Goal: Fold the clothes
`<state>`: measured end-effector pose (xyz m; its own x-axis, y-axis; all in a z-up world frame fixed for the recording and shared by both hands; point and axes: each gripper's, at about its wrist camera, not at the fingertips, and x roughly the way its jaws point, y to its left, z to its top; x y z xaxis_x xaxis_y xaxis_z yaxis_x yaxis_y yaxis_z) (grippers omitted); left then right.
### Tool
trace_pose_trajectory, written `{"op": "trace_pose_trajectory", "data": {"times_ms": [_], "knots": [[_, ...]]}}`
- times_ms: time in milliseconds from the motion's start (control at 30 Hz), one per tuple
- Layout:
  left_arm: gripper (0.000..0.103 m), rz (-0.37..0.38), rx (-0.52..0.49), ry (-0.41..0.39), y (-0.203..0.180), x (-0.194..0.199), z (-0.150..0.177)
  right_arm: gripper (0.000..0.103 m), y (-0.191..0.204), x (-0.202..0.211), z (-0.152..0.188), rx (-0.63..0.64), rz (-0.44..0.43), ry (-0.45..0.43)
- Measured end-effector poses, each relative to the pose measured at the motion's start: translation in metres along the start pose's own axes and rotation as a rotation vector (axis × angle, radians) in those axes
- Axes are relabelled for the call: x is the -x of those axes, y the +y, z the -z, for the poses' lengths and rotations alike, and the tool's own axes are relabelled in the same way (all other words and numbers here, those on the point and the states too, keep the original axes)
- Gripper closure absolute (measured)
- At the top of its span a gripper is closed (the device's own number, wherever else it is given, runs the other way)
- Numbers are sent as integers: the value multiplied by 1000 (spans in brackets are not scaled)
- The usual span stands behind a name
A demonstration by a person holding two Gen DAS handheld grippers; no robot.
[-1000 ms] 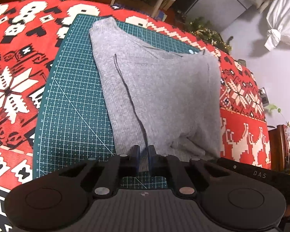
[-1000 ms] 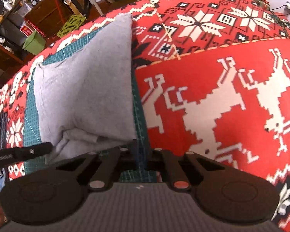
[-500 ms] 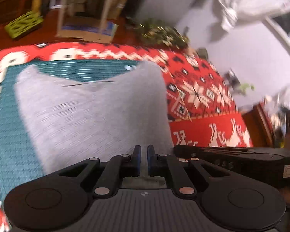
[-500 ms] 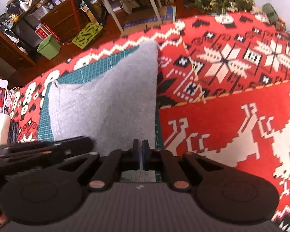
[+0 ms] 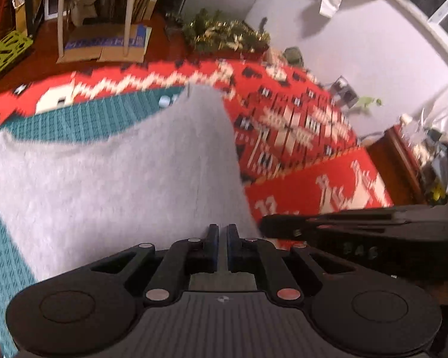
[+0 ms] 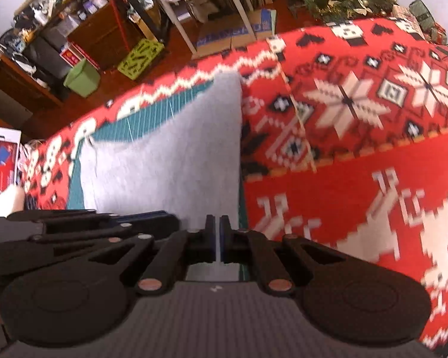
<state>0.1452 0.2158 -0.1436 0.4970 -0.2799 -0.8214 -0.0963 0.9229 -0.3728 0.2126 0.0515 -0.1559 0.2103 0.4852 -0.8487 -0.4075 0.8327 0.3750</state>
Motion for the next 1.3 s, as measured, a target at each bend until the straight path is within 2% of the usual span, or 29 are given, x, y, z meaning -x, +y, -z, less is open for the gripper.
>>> {"op": "trace_pose_trajectory", "data": {"times_ms": [167,300,467,567,667,833,933,1100,1300], "knots": [[101,-3,16,46,3,-25,-12,101,-7,-23,-9,-10,6,34],[101,18,46,51,8,-24,-8,101,-14,-24,-4,-11,-4,68],[101,48,42,-4,5,-11,-26,101,-18,-5,-27,-35,-18,-4],[101,54,50,-29,9,-13,-43,101,-16,-10,-47,-27,-29,-30],[101,42,65,-18,17,-25,-54,101,-17,-24,-56,-42,-37,-18],[101,33,90,42,26,-44,-48,101,-22,-44,-56,-60,-29,17],[101,39,87,23,25,-39,-50,101,-22,-42,-57,-54,-21,16],[101,62,87,-47,25,-30,-68,100,-19,-30,-78,-53,-44,-48],[101,45,94,-10,36,-56,-77,100,-22,-56,-88,-53,-1,-2]]}}
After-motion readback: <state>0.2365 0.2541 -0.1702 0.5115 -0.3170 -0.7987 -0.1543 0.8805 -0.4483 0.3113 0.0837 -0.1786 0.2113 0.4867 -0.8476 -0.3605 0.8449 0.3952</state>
